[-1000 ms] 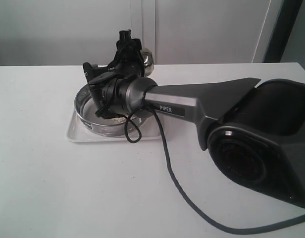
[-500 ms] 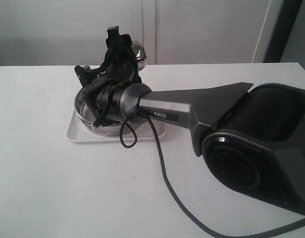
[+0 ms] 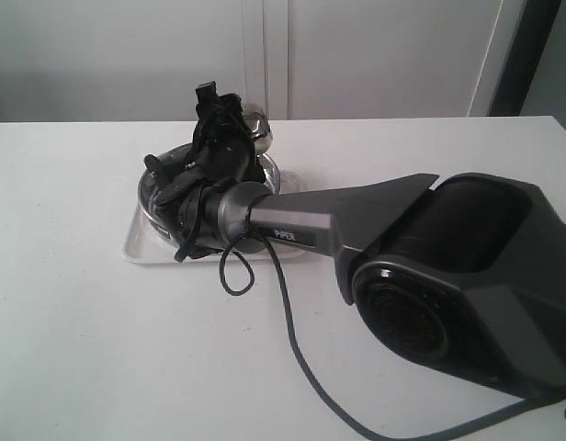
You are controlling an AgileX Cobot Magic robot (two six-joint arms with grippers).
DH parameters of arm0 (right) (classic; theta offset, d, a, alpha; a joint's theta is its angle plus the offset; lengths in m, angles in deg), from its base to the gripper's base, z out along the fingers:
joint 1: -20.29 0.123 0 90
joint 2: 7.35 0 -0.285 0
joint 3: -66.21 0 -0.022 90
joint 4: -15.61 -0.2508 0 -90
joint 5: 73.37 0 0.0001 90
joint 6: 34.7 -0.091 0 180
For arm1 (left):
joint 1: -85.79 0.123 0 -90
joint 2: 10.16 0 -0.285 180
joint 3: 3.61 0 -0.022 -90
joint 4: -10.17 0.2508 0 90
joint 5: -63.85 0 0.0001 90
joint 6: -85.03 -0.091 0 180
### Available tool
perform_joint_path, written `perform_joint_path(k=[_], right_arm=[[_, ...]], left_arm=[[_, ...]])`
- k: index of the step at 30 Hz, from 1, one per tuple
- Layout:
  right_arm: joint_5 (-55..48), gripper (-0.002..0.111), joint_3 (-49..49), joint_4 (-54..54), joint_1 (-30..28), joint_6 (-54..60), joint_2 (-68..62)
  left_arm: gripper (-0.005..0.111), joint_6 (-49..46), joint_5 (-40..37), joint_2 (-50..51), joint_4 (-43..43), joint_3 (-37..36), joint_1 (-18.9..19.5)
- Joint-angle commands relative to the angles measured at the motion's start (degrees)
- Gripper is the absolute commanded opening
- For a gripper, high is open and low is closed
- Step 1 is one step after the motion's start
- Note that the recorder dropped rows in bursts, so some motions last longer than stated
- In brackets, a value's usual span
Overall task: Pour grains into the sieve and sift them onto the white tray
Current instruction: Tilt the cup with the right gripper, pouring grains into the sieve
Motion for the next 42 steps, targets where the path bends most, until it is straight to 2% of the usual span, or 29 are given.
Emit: perform_joint_path(k=[1, 13, 32, 42], right_arm=[[-1.76, 0.0, -0.05, 1.09, 0.01, 2.76, 0.33], [-1.38, 0.0, 0.07, 1.09, 1.14, 14.81, 0.44], [-5.92, 0.0, 0.07, 1.09, 1.15, 13.53, 1.66], [-3.72, 0.0, 0.41, 1.09, 1.54, 20.31, 1.14]], left_arm=[[0.0, 0.48, -0.12, -0.24, -0.35, -0.56, 0.06], [0.0, 0.48, -0.12, -0.24, -0.35, -0.56, 0.06], [0.0, 0.48, -0.12, -0.24, -0.35, -0.56, 0.06], [0.0, 0.48, -0.12, -0.24, -0.35, -0.56, 0.06]])
